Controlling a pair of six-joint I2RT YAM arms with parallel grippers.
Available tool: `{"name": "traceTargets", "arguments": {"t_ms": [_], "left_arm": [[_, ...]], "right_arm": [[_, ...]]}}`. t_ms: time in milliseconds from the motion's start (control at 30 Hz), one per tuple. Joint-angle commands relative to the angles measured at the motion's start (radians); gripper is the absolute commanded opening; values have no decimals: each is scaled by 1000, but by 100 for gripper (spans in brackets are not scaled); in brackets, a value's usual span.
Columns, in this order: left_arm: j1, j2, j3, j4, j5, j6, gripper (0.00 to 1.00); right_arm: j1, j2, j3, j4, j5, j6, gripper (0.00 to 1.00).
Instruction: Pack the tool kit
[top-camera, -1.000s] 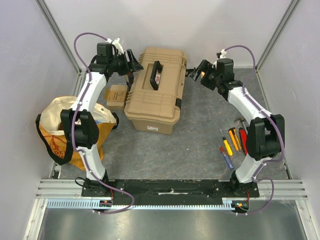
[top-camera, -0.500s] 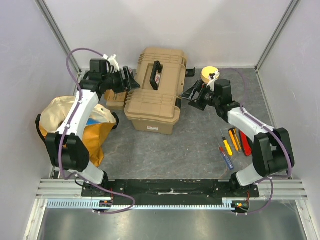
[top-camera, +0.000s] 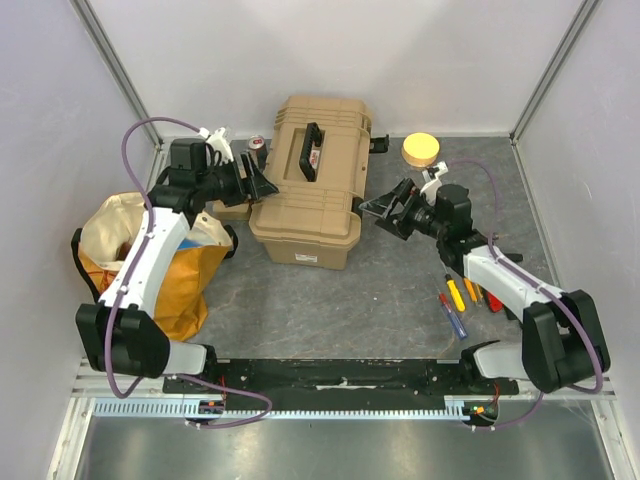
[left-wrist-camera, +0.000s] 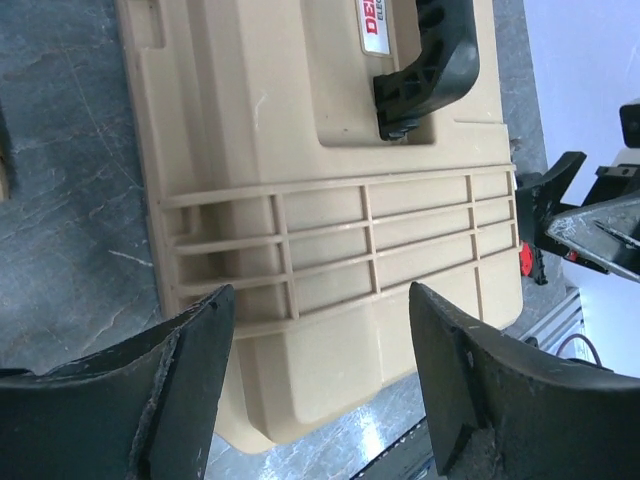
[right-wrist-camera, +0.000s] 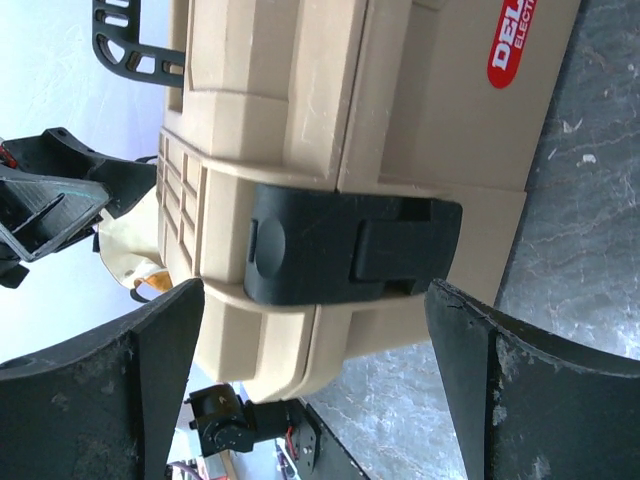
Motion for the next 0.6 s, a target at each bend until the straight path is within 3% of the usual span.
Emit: {"name": "traceTargets", "arguments": {"t_ms": [0,200,567], "left_arm": [[-4,-89,-22,-36,-67,-40,76],[-3,-224,-109,-5,-149,-91,76],[-4,-322,-200,96,-101,-140,76]], "right_arm": [[-2,-123,-74,76,66,52,98],[-4,-235,-295,322,123,236,98],[1,-217,-445,594,189,498,98]]}}
